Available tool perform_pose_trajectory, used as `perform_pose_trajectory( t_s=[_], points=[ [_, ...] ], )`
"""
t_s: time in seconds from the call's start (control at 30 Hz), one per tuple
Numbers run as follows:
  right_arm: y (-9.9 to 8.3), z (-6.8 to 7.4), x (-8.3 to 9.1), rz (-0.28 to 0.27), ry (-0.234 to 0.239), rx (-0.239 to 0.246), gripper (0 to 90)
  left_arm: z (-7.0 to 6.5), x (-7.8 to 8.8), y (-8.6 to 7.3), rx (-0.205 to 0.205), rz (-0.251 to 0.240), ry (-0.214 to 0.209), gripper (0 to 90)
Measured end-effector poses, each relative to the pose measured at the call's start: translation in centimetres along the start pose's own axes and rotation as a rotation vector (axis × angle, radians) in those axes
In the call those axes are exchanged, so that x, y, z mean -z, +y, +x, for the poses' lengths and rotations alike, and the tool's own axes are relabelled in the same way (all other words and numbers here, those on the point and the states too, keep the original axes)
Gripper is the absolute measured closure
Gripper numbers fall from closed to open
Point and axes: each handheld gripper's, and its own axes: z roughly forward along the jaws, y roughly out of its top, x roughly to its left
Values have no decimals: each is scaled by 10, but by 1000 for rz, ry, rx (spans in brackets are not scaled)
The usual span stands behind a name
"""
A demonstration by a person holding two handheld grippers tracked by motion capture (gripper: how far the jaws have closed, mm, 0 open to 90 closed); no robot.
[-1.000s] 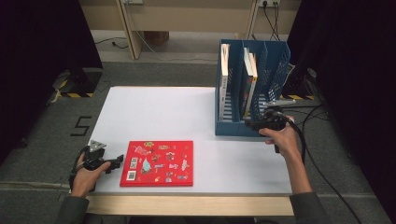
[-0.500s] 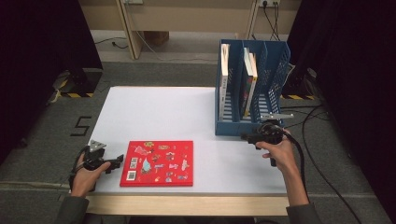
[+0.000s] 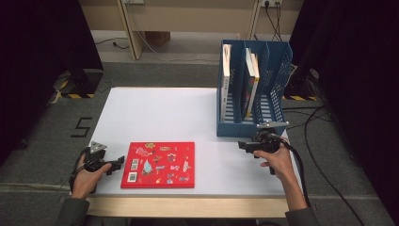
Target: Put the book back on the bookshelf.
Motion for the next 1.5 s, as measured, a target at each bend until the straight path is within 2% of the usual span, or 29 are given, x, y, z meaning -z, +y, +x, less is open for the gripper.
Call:
perform_pose_trajectory(
  t_s=[0.6,0.83,1.0,1.33,1.5],
  points=[
    [-14,15,-5,30,2,6,242,0,0,0,0,0,0,111],
    [-19,27,-12,57,38,12,241,0,0,0,0,0,1,111],
    [-24,36,-20,71,81,-12,241,0,0,0,-1,0,1,111],
    [-28,61,-36,111,126,23,241,0,0,0,-2,0,1,113],
    [-29,67,-42,119,151,22,242,-1,2,0,-3,-4,1,136]
  ],
)
